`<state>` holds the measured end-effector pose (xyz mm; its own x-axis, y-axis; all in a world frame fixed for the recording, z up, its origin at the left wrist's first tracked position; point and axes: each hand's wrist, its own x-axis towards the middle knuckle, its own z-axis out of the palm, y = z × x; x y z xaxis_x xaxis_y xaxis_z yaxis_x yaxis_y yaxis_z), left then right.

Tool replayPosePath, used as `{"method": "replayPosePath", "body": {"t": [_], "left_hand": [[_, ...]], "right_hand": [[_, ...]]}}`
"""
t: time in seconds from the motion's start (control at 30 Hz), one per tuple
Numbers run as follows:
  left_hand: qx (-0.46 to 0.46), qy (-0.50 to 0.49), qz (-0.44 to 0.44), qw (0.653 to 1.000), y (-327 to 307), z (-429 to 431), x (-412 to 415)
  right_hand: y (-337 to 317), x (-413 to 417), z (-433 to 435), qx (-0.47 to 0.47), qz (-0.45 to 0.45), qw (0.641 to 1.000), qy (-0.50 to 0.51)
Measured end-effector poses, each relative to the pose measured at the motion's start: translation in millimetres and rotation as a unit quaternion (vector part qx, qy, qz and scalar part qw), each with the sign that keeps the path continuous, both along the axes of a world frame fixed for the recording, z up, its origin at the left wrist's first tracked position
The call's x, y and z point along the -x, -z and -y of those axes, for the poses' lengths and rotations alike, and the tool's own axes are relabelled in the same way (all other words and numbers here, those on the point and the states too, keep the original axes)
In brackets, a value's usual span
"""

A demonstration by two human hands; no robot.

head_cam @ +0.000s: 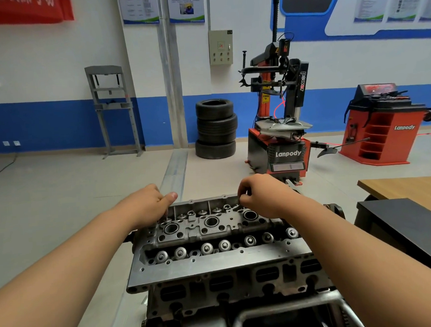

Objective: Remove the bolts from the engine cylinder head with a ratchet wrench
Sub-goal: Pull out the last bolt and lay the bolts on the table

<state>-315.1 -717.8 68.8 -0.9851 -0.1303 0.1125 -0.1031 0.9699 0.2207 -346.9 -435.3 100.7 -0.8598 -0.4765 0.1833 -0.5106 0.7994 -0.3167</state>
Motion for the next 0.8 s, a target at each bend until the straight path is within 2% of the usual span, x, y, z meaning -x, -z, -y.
{"method": "replayPosePath", "body": {"t": [0.13,0.2,0.27,0.3,0.43,0.47,0.57,0.6,0.7,0.8], "left_hand": [[0.099,-0.013,0.017,0.995,-7.9,9.9,-2.8],[0.072,-0.013,-0.004,0.997,-8.3,13.0,-3.6],[-0.032,-0.001,-0.007,0.999,-5.3,10.9,-3.6],[-0.051,0.002,0.002,0.999,-3.3,8.7,-4.4],[0.088,-0.021,-0.003,0.996,-3.7,8.3,-4.9],[0.086,-0.023,-0.008,0.996,-4.1,8.9,-4.4],[0.003,-0.021,0.016,1.0,-2.6,9.8,-5.3],[0.009,-0.025,0.021,0.999,-2.2,10.6,-6.3],[0.1,-0.051,0.008,0.994,-3.7,10.2,-8.5],[0.055,-0.052,0.023,0.997,0.7,2.1,-4.3]], "right_hand": [[0.9,-0.2,-0.7,0.003,-0.001,1.0,0.002],[0.8,-0.7,-0.9,0.004,0.001,1.0,0.002],[0.2,-1.0,-0.6,0.005,0.002,1.0,0.003],[0.0,-1.3,-0.5,0.006,0.002,1.0,0.005],[-0.2,-3.6,-0.4,0.007,0.003,1.0,0.009],[-0.1,-4.1,-0.4,0.007,0.003,1.0,0.01],[0.0,-4.7,-0.2,0.01,0.003,1.0,0.013],[0.2,-4.7,0.2,0.011,0.004,1.0,0.014],[0.6,-4.7,0.2,0.012,0.004,1.0,0.017],[0.9,-4.3,0.2,0.015,0.007,1.0,0.017]]}}
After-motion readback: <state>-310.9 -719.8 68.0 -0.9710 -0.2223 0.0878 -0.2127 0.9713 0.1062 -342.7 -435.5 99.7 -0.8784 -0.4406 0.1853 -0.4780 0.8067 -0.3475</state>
